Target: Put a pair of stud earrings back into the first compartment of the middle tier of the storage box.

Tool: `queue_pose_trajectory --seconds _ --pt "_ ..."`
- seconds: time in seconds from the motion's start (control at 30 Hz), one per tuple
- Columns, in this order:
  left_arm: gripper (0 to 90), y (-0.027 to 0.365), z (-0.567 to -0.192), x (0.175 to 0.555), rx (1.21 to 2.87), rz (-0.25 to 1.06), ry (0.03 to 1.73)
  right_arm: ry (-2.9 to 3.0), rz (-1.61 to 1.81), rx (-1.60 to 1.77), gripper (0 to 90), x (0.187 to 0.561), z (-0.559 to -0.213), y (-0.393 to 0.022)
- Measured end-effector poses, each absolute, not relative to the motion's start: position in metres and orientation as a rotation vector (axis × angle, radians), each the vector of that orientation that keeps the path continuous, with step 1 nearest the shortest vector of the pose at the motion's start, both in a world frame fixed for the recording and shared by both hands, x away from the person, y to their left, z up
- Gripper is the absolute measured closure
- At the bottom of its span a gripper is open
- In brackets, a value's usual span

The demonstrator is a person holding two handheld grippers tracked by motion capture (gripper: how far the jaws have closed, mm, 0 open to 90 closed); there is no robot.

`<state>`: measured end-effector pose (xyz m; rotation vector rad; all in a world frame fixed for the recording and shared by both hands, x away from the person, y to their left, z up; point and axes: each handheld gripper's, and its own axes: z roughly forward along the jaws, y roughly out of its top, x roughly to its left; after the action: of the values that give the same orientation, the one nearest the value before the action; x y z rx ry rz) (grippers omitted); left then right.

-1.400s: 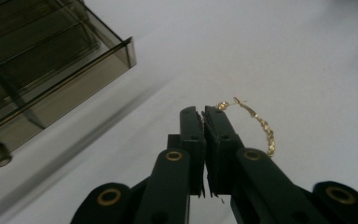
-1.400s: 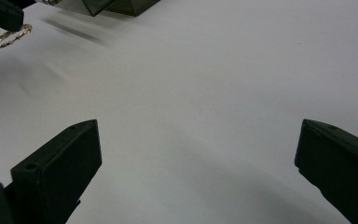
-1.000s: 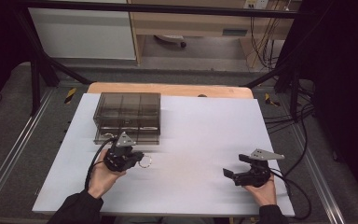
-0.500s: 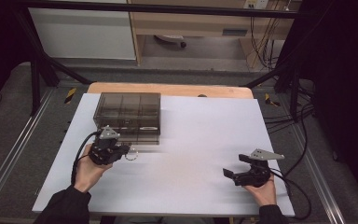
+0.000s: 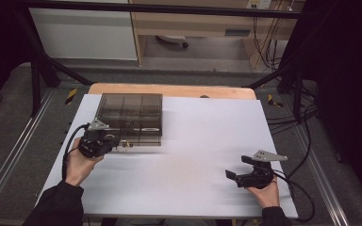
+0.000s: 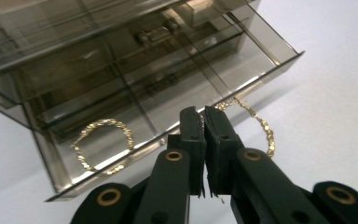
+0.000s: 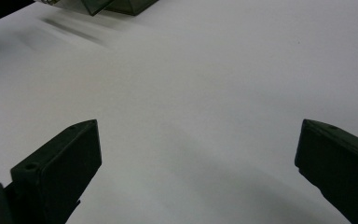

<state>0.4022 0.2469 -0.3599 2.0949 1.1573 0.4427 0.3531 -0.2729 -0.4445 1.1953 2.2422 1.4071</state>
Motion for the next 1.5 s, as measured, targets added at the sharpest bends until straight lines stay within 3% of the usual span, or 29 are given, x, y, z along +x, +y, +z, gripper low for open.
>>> queue_pose_trajectory --seconds 0.6,1.5 --pt "86.1 0.268 -0.359 0.428 2.074 0.511 1.249 2.244 1.404 1.197 0.8 0.353 -0.445 -0.273" --pt "86.0 0.281 -0.388 0.451 2.074 0.557 1.36 2.241 1.405 1.198 0.8 0.353 -0.444 -0.273"
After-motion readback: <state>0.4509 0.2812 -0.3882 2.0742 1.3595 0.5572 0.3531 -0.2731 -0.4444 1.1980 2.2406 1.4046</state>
